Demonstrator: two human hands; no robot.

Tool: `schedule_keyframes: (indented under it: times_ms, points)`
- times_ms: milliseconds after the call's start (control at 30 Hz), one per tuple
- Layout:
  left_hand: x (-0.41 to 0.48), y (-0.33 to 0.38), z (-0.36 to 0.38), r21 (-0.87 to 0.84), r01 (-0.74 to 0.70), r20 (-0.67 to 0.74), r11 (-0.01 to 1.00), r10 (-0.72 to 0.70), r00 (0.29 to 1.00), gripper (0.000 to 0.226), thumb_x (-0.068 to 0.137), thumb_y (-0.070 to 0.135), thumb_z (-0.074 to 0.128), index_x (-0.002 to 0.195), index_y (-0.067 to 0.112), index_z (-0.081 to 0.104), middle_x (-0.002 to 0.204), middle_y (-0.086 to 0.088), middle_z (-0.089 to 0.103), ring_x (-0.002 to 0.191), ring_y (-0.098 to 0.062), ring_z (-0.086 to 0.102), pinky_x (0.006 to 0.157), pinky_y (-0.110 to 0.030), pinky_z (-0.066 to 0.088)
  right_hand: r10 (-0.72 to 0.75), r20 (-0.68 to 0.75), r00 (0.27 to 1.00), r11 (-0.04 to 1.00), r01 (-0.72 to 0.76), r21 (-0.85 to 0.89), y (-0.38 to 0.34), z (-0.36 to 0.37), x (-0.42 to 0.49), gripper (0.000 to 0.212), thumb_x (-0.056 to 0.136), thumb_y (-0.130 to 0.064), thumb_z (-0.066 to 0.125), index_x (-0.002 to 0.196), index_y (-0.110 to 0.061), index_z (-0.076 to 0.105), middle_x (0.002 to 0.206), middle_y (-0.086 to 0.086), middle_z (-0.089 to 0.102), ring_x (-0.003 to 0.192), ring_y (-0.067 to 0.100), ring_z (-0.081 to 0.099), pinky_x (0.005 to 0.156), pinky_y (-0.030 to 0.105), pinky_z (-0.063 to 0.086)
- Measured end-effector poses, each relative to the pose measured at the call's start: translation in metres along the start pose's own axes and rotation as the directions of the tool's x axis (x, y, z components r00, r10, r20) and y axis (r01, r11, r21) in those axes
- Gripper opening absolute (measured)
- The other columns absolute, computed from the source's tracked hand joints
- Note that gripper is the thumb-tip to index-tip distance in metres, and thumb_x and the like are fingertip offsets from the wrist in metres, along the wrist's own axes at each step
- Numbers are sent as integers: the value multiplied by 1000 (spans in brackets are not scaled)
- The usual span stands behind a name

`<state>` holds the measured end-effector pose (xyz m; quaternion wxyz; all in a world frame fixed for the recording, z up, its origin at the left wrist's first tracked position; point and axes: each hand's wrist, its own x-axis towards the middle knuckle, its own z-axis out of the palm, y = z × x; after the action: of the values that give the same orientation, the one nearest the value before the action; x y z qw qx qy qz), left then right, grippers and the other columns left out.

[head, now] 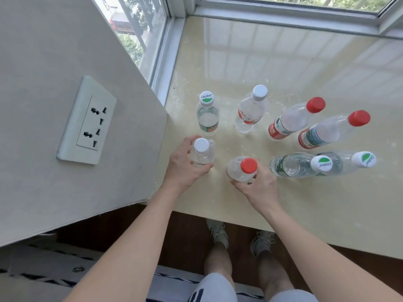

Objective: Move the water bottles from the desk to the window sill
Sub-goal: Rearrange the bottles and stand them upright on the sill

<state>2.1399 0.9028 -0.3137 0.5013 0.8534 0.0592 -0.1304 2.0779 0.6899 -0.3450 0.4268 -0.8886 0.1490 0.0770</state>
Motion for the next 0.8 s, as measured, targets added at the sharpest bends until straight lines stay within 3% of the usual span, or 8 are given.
schedule_keyframes:
  times_ms: [333,433,533,667,800]
  points:
    - [2,1,-2,11,-32,33,999,32,999,67,67,24,88,119,45,51,111,21,60,109,-9,56,84,-37,59,47,-29,998,999,-47,18,-10,-7,15,55,66,-30,87,114,-30,60,103,-9,65,97,14,59,84,35,50]
    - [1,3,-4,6,-23,49,1000,23,999,69,68,24,88,119,49,49,112,27,59,109,-2,55,86,-37,59,72,9,997,997,-72,37,-8,-6,13,65,64,-29,89,121,-30,58,109,-10,64,101,14,59,88,39,52]
    - [1,5,-5,13,4,73,1000,-4,997,80,68,26,87,129,52,42,122,28,56,116,0,52,97,-38,53,116,77,990,993,-116,6,-3,-9,7,83,63,-32,88,136,-29,48,126,-9,58,116,16,55,98,42,50]
    - [-7,9,-21,61,26,142,998,-35,989,108,64,30,90,147,48,24,142,21,44,132,-2,41,111,-38,38,131,116,985,991,-126,-48,-11,-32,-9,89,75,-17,76,151,-28,30,146,-1,45,131,21,47,107,46,45]
    - [-21,26,-46,103,2,123,995,-15,992,111,66,28,90,149,49,19,151,17,36,138,-3,35,113,-34,31,47,63,997,999,-46,-18,-31,-63,-13,78,84,2,60,152,-23,30,147,2,44,133,21,46,109,46,42]
